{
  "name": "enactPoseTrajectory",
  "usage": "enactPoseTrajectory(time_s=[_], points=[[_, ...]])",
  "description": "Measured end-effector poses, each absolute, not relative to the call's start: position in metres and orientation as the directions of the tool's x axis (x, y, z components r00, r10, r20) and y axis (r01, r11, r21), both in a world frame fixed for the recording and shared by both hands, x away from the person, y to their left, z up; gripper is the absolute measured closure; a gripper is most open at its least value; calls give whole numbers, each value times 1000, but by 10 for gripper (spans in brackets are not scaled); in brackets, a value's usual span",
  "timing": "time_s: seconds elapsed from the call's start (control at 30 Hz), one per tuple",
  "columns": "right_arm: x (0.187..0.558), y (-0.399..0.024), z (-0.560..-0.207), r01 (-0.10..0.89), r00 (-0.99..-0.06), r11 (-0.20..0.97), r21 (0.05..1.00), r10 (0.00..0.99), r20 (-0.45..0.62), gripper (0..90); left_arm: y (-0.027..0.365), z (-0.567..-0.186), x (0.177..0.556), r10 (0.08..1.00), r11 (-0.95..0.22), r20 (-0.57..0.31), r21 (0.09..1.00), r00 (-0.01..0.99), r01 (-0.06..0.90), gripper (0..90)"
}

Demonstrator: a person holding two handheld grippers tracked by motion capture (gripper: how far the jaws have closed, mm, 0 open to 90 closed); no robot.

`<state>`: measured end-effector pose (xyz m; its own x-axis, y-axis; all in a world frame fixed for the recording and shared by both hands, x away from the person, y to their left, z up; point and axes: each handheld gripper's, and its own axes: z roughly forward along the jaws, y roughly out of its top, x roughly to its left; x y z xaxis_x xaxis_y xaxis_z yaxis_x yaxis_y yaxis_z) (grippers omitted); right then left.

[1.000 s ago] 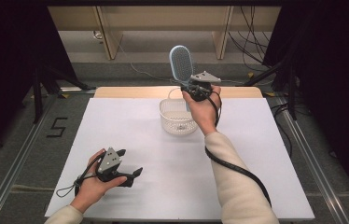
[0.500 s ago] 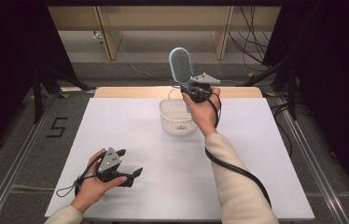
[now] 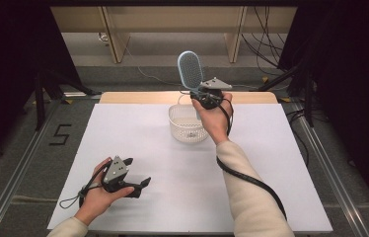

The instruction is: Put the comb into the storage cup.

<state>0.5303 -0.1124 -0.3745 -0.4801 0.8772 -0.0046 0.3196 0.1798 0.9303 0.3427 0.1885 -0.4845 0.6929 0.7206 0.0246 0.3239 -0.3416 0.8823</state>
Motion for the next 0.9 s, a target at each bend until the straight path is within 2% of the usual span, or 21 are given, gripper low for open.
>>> enactPoseTrajectory(time_s=[0.9], points=[[532,-113,-383,311,-505,211,927,863,-27,703,188,-485,343,720,-342,24,882,693,325,68]])
